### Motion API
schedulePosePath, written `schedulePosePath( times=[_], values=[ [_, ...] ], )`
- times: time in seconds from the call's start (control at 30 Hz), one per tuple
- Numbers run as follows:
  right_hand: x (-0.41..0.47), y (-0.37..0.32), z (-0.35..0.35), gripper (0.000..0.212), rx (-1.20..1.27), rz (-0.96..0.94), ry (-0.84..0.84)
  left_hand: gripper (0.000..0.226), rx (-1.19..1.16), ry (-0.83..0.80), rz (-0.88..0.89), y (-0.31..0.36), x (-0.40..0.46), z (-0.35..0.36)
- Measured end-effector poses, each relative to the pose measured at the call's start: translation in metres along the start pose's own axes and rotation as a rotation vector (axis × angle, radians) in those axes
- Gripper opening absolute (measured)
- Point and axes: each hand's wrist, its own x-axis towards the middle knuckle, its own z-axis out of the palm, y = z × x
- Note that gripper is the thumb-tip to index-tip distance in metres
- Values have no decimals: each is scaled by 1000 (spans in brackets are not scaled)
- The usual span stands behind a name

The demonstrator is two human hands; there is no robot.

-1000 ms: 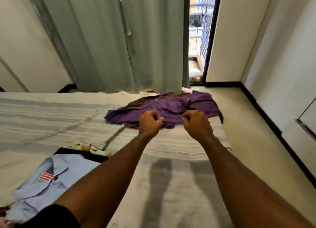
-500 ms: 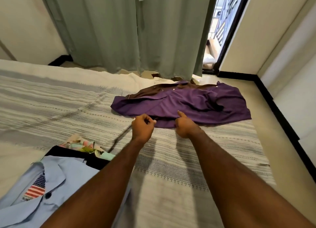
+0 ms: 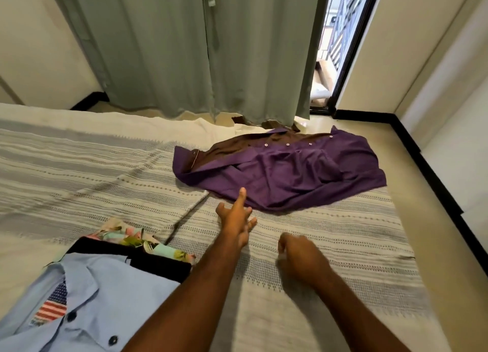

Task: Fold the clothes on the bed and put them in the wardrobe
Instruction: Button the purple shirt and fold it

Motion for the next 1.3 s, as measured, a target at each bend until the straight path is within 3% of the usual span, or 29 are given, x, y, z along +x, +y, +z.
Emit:
schedulePosePath(
  times=[0.1, 0.2, 0.23, 0.33, 0.43, 0.5, 0.57, 0.63, 0.67, 0.7, 0.73, 0.8, 0.87, 0.93, 1.0, 1.07, 1.17, 1.23, 1.3],
  values=[
    [-31, 13, 12, 13, 65, 25, 55, 69, 140, 119, 107, -11, 18, 5],
    [-19, 17, -3, 11, 145, 17, 170, 94, 459, 212, 309, -7, 31, 18],
    [-16, 16, -9, 10, 180, -6, 221, 91, 604, 182, 385, -7, 32, 23],
    [-14, 8, -24, 8, 212, -63, 324, 35, 1224, 51, 540, -3, 29, 30],
    [-19, 10, -33, 4, 234, -90, 409, 18, 1456, 54, 620, -8, 13, 29],
    [-22, 18, -38, 7, 321, -121, 495, 13, 1407, -108, 776, -21, -12, 25],
    [-28, 27, -41, 21, 463, -140, 552, 19, 1316, -468, 987, -49, -53, 8],
    [-37, 36, -33, 52, 456, -175, 435, 28, 1305, -796, 1086, -86, -99, -29],
    [-46, 39, -26, 69, 357, -178, 312, 27, 1301, -877, 1104, -100, -121, -51],
    [-50, 42, -21, 81, 224, -166, 173, 22, 1271, -877, 1055, -106, -133, -69],
    [-71, 47, -3, 85, 143, -158, 36, 14, 1224, -774, 939, -120, -152, -98],
    [-93, 50, 19, 68, 133, -106, -64, 15, 1010, -484, 700, -122, -164, -129],
    [-115, 40, 24, 47, 204, -52, 9, 28, 711, -317, 411, -118, -172, -131],
    [-151, 19, 31, 38, 299, -109, 38, 34, 440, -227, 79, -117, -192, -122],
    [-189, -5, 33, 32, 356, -218, 22, 47, 357, -217, -65, -113, -208, -107],
    [-221, -16, 29, 29, 285, -300, 19, 50, 354, -185, 34, -107, -226, -91],
    [-261, -1, 9, 41, 294, -280, 64, 25, 501, -214, 345, -86, -261, -73],
    [-283, 11, -17, 46, 573, -314, 245, 22, 624, -450, 475, -60, -288, -58],
    [-296, 16, -51, 47, 695, -375, 598, 24, 876, -719, 601, -22, -318, -36]
  ],
)
